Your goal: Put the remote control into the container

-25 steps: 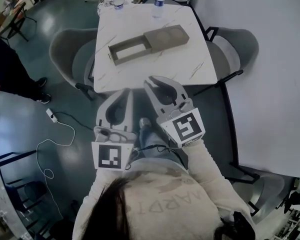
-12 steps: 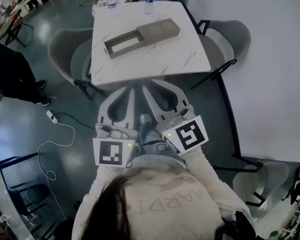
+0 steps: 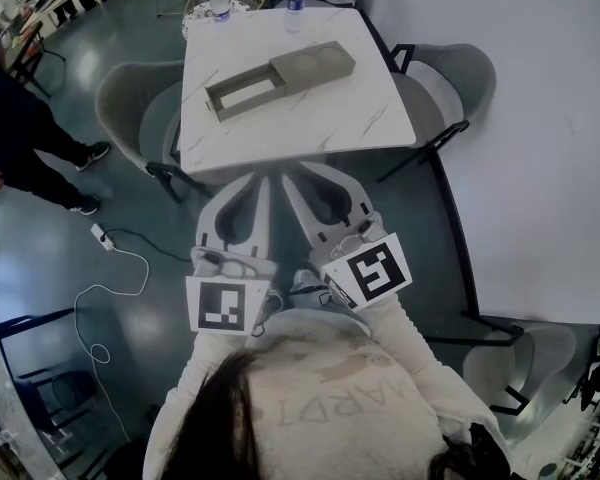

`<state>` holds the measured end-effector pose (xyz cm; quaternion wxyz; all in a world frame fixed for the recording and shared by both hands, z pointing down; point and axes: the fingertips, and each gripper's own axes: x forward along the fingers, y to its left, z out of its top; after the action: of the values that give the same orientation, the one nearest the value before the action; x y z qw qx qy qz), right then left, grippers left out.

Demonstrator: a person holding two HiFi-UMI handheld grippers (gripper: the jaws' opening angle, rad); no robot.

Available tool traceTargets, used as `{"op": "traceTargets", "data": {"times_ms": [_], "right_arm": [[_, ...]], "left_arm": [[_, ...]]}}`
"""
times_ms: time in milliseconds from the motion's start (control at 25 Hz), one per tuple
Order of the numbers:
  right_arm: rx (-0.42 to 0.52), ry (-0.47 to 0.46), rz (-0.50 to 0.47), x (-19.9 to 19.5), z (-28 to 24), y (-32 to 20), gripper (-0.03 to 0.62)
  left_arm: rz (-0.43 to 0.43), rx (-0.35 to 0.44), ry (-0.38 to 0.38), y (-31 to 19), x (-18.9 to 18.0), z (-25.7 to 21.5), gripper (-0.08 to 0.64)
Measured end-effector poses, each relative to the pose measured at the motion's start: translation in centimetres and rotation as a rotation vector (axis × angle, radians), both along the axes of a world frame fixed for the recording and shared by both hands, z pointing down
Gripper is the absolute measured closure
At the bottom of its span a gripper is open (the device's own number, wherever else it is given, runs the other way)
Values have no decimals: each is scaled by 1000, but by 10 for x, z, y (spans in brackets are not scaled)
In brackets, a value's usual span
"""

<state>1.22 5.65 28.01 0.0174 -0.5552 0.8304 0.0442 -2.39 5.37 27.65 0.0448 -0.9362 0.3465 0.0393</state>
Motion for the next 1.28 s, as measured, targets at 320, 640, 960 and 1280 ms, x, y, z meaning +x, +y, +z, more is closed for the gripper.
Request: {"op": "traceTargets", "data": {"times_ms": [320,640,960,1280], "right_arm": [[3,-30,-12,10,-4,-7,556],[9,-37,-35,11,-7,-19,571],[8,-31,-39,15,-7,-26,577],[10,-22,-38,21,-9,-31,577]], "left_arm": [[-13,-7,-6,-8,11,-4,546],[-38,-10,-26,-18,14,-4,546],[-40,-8,-28,-26,19,-3,546],[-25,-1,-27,-32,27,-5,546]]}}
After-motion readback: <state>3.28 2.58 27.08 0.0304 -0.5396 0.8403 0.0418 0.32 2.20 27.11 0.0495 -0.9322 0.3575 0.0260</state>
